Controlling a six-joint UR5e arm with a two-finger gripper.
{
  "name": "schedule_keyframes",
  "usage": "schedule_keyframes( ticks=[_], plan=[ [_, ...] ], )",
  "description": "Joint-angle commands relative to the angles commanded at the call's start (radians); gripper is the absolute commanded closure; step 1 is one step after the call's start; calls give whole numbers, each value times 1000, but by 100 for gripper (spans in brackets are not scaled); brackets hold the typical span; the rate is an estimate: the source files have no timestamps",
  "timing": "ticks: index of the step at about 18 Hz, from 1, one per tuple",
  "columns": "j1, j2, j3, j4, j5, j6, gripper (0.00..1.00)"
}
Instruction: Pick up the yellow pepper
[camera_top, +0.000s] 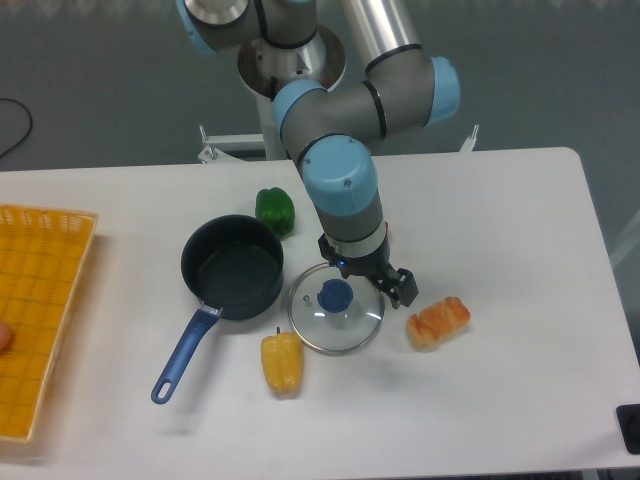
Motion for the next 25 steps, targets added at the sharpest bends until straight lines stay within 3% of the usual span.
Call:
schedule_keyframes(
  ticks=[10, 15, 25],
  plan=[
    [93, 3, -5, 9, -66, 41, 0],
    [112, -11, 0, 48, -80, 52, 0],
    [137, -41, -6, 45, -66, 131, 0]
  ],
)
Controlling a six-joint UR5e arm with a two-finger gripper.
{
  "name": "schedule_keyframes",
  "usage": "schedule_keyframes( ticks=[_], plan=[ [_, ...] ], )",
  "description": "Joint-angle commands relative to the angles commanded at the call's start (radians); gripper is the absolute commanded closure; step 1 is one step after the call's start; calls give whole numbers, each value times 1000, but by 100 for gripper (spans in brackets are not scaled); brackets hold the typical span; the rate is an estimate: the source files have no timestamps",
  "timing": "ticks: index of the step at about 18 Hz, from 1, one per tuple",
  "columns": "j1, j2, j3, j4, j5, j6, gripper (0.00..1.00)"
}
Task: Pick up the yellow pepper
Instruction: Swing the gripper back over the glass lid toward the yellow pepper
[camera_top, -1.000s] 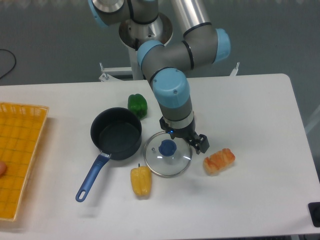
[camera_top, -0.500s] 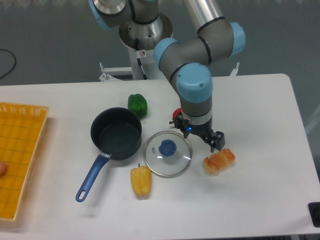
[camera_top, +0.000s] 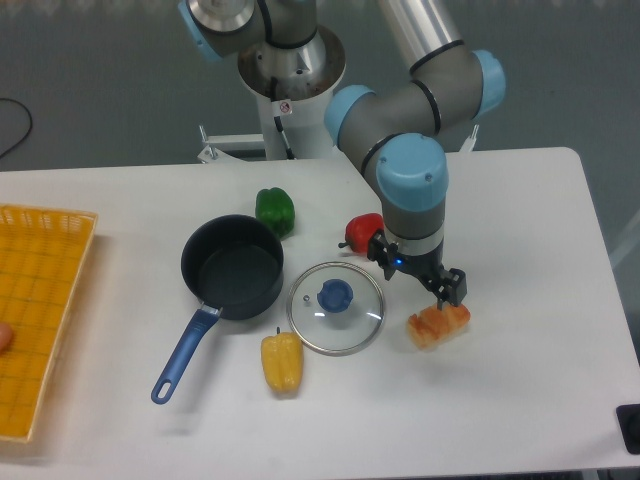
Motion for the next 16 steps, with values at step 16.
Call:
schedule_keyframes(
  ticks=[16],
  plan=[
    [-103, -46, 11, 46, -40, -899, 0]
  ],
)
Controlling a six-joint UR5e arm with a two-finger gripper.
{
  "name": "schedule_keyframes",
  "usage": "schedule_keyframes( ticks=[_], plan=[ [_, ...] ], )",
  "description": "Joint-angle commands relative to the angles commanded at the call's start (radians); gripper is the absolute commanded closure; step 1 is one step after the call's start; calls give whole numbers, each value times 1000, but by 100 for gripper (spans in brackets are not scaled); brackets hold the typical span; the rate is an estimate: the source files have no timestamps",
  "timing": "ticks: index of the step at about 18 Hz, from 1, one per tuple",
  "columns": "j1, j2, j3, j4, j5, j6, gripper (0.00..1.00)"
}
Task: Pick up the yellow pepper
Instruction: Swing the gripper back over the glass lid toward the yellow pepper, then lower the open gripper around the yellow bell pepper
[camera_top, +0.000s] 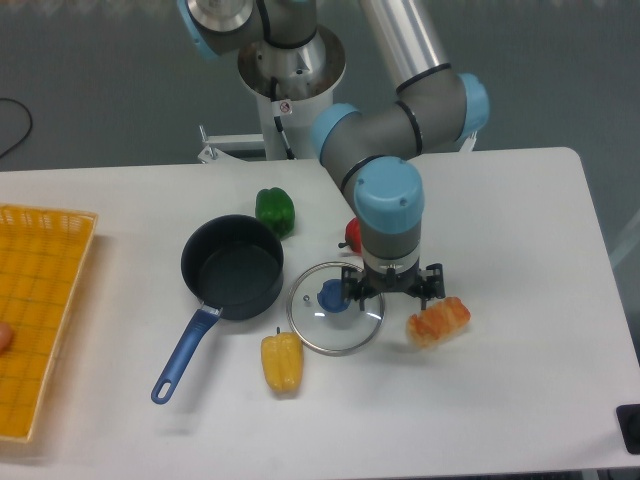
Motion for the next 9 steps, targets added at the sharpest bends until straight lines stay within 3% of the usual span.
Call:
schedule_keyframes(
  ticks=[4, 9],
  plan=[
    [-41, -32, 14, 17, 3, -92, 0],
    [-66, -32, 32, 28, 2, -153, 0]
  ],
)
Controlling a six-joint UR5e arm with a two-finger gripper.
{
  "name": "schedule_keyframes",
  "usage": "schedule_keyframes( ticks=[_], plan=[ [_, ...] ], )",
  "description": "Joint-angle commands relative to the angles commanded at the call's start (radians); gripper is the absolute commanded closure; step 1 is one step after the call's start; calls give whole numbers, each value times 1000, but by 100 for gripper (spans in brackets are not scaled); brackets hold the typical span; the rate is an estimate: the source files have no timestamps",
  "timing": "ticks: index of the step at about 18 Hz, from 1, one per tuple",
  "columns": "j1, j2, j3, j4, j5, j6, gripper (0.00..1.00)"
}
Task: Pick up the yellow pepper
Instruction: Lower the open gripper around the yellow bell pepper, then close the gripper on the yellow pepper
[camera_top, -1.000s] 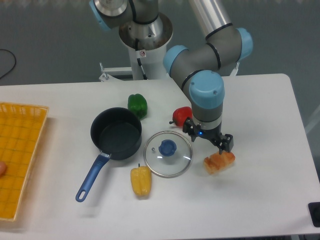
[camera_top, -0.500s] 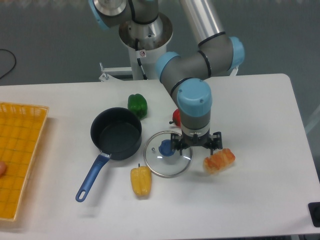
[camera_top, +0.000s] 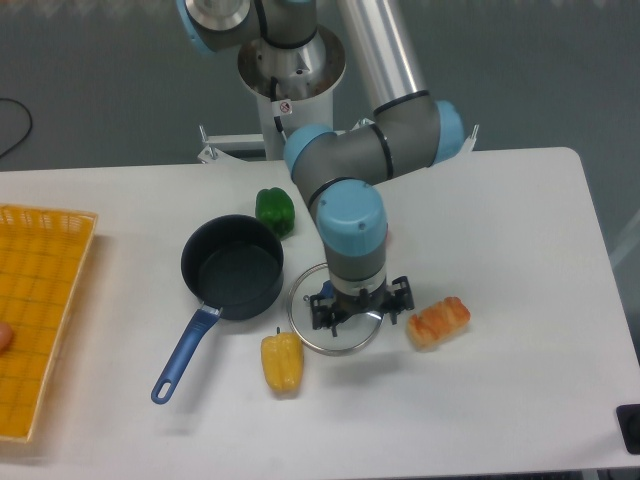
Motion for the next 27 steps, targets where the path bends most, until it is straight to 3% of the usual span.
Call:
schedule_keyframes(
  ticks=[4, 9, 13, 19, 27],
  plan=[
    [-41, -11, 8, 0, 2, -49, 0],
    [-95, -70, 54, -2, 8, -89, 0],
    [-141, -92, 55, -2, 11, -94, 0],
    [-172, -136, 61, -2, 46, -94, 0],
    [-175, -149, 63, -3, 49, -89, 0]
  ],
)
